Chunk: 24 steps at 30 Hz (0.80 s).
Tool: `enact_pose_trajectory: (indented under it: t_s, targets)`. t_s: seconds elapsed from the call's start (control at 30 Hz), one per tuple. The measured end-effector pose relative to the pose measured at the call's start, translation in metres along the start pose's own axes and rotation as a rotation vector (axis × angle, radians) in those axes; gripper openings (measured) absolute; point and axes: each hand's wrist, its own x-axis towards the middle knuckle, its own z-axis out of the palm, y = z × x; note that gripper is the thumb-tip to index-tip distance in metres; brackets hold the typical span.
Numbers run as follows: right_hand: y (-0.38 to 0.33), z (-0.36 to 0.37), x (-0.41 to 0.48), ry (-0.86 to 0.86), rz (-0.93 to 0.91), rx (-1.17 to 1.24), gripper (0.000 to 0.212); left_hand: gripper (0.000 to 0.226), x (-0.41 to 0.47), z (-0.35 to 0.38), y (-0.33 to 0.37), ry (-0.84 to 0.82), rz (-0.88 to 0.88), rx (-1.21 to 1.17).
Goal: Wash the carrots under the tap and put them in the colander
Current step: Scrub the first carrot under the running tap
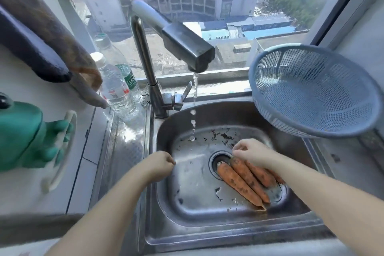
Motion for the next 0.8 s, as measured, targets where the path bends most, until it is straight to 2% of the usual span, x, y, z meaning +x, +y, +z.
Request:
enact_pose_trajectory:
  t_s: [0.1,0.17,0.23,0.33,0.47,0.63,0.7,0.8]
  targets:
    - [0.025,0.042,0.025,-0.118,-0.030,-0.344,0.035,0.037,-0.003,0.027,0.008,-0.043,0.007,0.088]
    - [0.033,0.061,0.041,-0.096,-0.101,-0.634,0.042,0.038,0.000,0.038,0.011,-0.059,0.003,0.117]
    - [0.037,0.075,0.055,-0.049,-0.147,-0.821,0.049,0.038,0.002,0.042,0.013,-0.077,0.001,0.164]
    - [0.038,0.092,0.071,-0.013,-0.151,-0.943,0.060,0.038,0.004,0.041,0.014,-0.066,0.010,0.204]
    - [0.036,0.105,0.079,0.036,-0.171,-1.017,0.055,0.039,0.005,0.038,0.010,-0.016,0.015,0.190]
    - [0.029,0.102,0.063,0.093,-0.188,-0.837,0.047,0.034,0.007,0.038,0.011,-0.014,0.014,0.174]
    - [0.026,0.090,0.048,0.091,-0.184,-0.629,0.038,0.030,0.006,0.040,0.013,-0.046,0.017,0.193]
    - [0.019,0.064,0.020,0.087,-0.210,-0.241,0.036,0.034,0.002,0.045,0.017,-0.092,0.047,0.157]
